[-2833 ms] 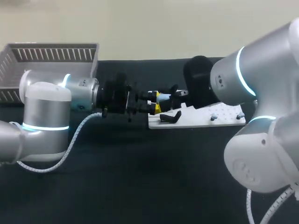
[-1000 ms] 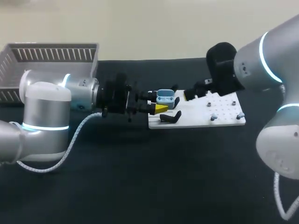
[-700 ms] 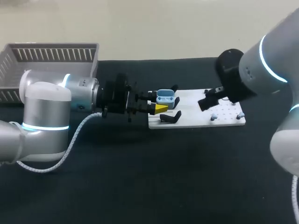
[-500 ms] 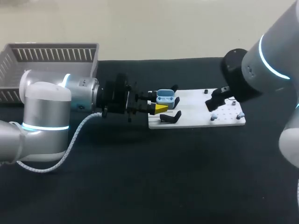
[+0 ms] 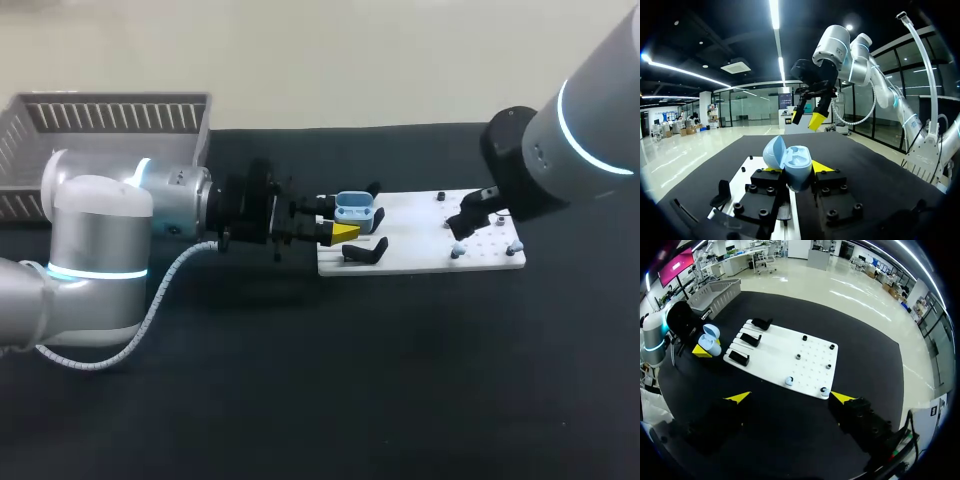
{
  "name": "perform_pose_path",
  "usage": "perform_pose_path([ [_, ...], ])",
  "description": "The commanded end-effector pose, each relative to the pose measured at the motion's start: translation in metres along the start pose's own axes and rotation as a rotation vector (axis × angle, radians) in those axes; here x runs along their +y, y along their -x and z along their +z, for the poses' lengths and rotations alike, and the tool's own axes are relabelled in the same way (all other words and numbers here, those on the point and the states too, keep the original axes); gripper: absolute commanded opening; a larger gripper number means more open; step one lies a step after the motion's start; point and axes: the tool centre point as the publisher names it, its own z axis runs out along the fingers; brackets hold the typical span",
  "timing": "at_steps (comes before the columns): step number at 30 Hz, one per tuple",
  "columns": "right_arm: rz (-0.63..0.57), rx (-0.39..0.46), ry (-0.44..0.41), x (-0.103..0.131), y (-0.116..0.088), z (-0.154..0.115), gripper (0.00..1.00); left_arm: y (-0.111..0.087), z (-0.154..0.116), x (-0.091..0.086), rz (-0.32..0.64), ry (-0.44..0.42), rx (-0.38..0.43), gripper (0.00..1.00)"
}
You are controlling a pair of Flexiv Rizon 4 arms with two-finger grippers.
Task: Pick up each earbud case from the left stands, insert the matching earbuds, close the lid, and place the case in the box.
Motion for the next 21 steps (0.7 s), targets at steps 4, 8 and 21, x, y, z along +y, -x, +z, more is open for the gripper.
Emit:
perform_pose_path([
  [4,0.001,-0.007,-0.007,0.001,-0.001,0.000,1.00,-0.001,0.000,-0.002,0.004,0.007,-0.003,0.00],
  [8,0.001,-0.007,-0.007,0.001,-0.001,0.000,1.00,-0.001,0.000,-0.002,0.004,0.007,-0.003,0.00],
  [21,-0.013,-0.015,-0.006,-0.011,-0.006,-0.006,1.00,-0.001,0.000,-0.002,0.004,0.007,-0.003,0.00],
])
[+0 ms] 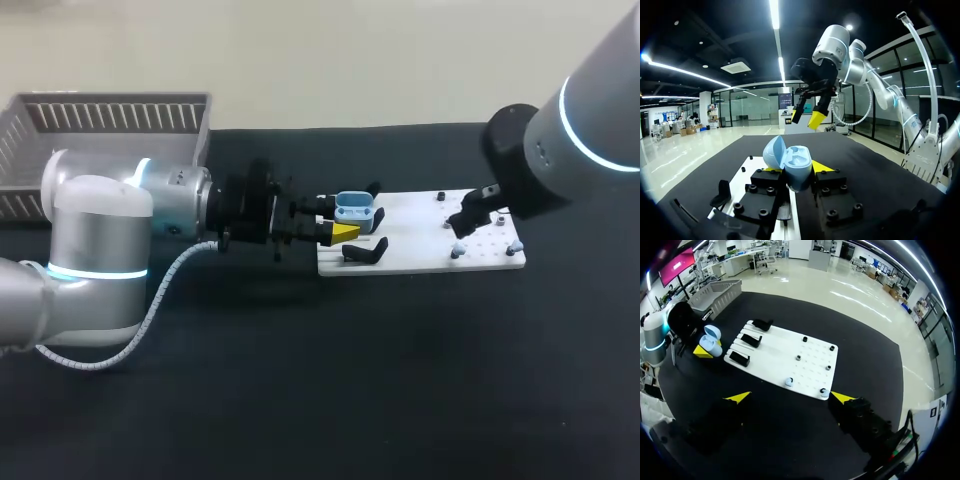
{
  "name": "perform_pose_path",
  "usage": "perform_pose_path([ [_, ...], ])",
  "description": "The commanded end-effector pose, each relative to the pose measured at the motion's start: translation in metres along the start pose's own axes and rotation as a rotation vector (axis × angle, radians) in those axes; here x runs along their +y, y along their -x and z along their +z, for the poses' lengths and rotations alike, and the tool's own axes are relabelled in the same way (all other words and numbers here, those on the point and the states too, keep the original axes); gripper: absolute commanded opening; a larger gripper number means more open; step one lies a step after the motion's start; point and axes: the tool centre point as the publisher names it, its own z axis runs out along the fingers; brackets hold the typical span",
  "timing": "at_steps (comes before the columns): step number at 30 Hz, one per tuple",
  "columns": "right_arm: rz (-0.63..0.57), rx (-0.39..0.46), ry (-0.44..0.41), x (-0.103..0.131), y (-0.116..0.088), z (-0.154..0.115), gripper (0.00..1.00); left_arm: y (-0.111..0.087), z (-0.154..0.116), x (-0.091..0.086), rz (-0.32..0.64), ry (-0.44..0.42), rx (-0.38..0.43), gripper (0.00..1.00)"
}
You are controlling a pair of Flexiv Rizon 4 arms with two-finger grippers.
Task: Pick up each earbud case from the left stands, insert the matching earbuds, close the lid, and place the case in the box.
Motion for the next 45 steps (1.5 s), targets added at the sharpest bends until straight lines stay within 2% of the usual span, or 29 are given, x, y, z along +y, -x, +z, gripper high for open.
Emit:
perform_pose_path([
  [1,-0.005,-0.013,-0.010,-0.010,-0.007,-0.003,1.00,-0.001,0.000,-0.002,0.004,0.007,-0.003,0.00],
  [11,0.051,0.041,-0.112,-0.028,-0.016,0.011,1.00,-0.001,0.000,-0.002,0.004,0.007,-0.003,0.00],
  [16,0.072,0.073,-0.121,-0.033,-0.018,0.021,1.00,-0.001,0.000,-0.002,0.004,0.007,-0.003,0.00],
  [28,0.028,0.198,-0.138,-0.039,-0.026,0.058,1.00,-0.001,0.000,-0.002,0.004,0.007,-0.003,0.00],
  [39,0.049,0.220,-0.173,-0.054,-0.027,0.079,1.00,-0.001,0.000,-0.002,0.004,0.007,-0.003,0.00],
  [41,0.052,0.221,-0.175,-0.055,-0.029,0.081,0.98,-0.001,0.000,-0.002,0.004,0.007,-0.003,0.00],
  [45,0.057,0.218,-0.182,-0.057,-0.032,0.083,0.84,-0.001,0.000,-0.002,0.004,0.007,-0.003,0.00],
])
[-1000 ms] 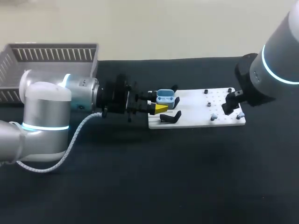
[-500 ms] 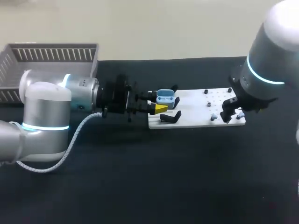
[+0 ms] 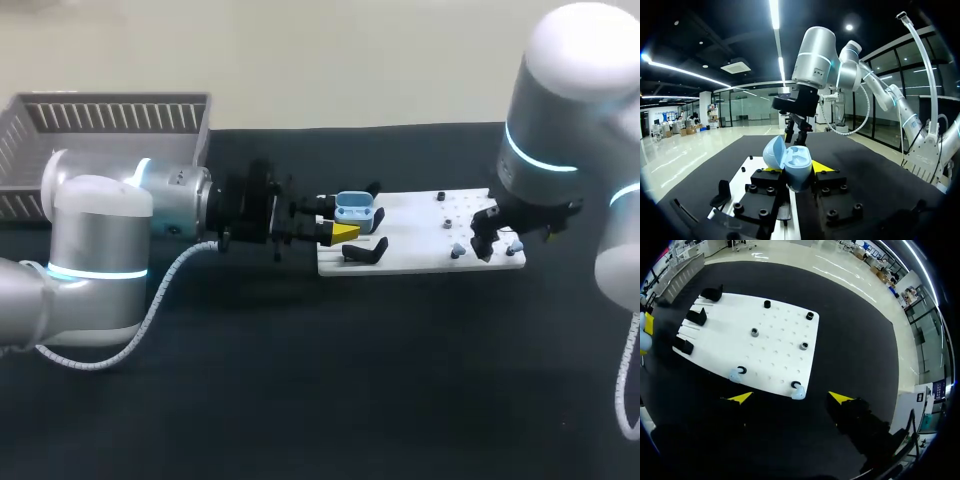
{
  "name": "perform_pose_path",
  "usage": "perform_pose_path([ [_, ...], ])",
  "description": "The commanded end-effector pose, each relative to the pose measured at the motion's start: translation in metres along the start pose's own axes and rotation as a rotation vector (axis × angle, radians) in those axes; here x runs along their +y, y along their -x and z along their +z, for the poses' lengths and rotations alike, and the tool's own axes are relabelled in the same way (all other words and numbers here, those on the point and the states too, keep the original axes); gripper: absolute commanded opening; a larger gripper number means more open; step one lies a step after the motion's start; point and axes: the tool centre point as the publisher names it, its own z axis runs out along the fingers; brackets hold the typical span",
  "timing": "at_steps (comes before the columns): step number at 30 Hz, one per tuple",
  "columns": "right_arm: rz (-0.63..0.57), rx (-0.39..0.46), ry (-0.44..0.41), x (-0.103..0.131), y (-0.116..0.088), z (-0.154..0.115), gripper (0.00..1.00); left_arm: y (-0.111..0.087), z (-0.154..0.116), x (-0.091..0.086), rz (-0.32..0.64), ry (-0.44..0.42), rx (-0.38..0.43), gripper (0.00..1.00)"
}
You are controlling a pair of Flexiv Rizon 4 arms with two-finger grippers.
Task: Pick up each earbud case from the left stands, insert the matching earbuds, close the lid, and place the case in the box.
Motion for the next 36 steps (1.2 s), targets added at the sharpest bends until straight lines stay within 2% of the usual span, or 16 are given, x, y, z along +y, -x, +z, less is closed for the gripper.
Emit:
perform_pose_path([
  [1,0.007,-0.012,-0.005,-0.0006,-0.0024,0.0039,0.78,-0.0011,0.0001,-0.0018,0.004,0.007,-0.003,0.00],
  [3,0.011,-0.013,-0.003,-0.0015,-0.0031,0.0037,0.71,-0.0011,0.0001,-0.0018,0.004,0.007,-0.003,0.00],
  [7,0.014,-0.014,-0.002,-0.0018,-0.0046,0.0037,0.71,-0.0011,0.0001,-0.0018,0.004,0.007,-0.003,0.00],
  [11,0.014,-0.014,0.002,-0.0017,-0.0051,0.0047,0.60,-0.0011,0.0001,-0.0018,0.004,0.007,-0.003,0.00],
  [13,0.013,-0.013,0.003,-0.0018,-0.0053,0.0057,0.49,-0.0011,0.0001,-0.0018,0.004,0.007,-0.003,0.00],
  [14,0.012,-0.012,0.003,-0.0018,-0.0052,0.0059,0.47,-0.0011,0.0001,-0.0018,0.004,0.007,-0.003,0.00],
  [33,-0.004,-0.009,0.012,-0.0024,-0.0010,0.0094,0.38,-0.0011,0.0001,-0.0018,0.004,0.007,-0.003,0.00],
  [36,-0.006,-0.008,0.015,-0.0024,-0.0008,0.0097,0.28,-0.0011,0.0001,-0.0018,0.004,0.007,-0.003,0.00],
])
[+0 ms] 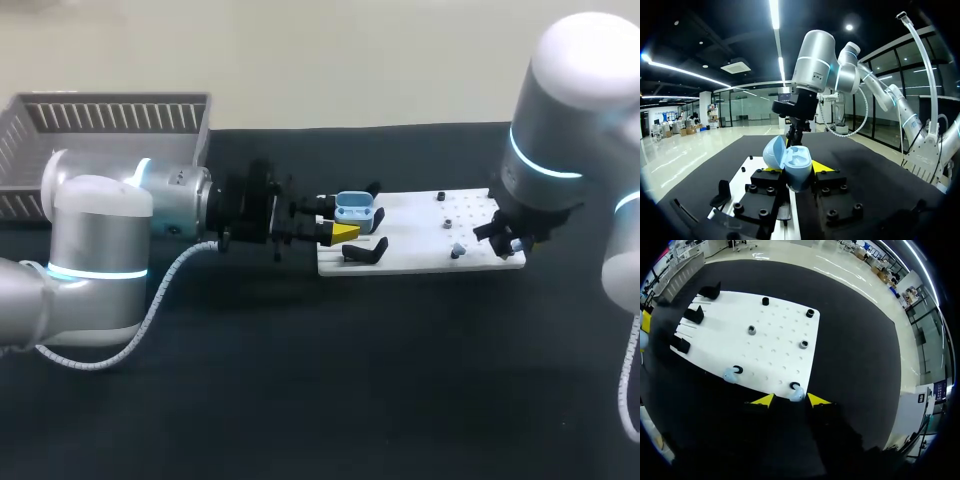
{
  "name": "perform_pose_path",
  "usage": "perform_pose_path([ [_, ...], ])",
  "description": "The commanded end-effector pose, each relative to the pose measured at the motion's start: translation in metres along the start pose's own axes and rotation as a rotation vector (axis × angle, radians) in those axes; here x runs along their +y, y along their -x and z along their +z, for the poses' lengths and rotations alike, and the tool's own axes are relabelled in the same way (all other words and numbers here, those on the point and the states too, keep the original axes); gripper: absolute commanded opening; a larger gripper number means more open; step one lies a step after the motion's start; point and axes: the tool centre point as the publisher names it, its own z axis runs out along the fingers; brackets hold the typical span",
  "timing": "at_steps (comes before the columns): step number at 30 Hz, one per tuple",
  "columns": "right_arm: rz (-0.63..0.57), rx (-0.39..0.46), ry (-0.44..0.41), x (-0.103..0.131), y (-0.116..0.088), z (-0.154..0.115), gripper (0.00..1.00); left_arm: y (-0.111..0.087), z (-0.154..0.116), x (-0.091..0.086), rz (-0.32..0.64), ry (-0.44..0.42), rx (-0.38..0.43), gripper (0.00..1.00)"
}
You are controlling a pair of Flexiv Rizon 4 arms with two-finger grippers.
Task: Pick up each earbud case from the left stands, insert the matching earbuds, close the lid, and place the case in the box.
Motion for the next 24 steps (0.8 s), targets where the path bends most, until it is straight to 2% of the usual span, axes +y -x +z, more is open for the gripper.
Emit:
perform_pose_path([
  [1,-0.002,0.000,0.004,0.0004,0.0002,0.0015,0.27,-0.0011,0.0001,-0.0018,0.004,0.007,-0.003,0.00],
  [12,-0.014,0.000,0.007,0.0018,-0.0003,0.0037,0.25,-0.0011,0.0001,-0.0018,0.004,0.007,-0.003,0.00],
  [17,-0.021,-0.006,0.006,0.0017,0.0010,0.0026,0.22,-0.0011,0.0001,-0.0018,0.004,0.007,-0.003,0.00],
  [20,-0.024,-0.004,0.006,0.0017,0.0013,0.0027,0.14,-0.0011,0.0001,-0.0018,0.004,0.007,-0.003,0.00],
  [24,-0.027,-0.002,0.007,0.0021,0.0010,0.0034,0.18,-0.0011,0.0001,-0.0018,0.004,0.007,-0.003,0.00],
])
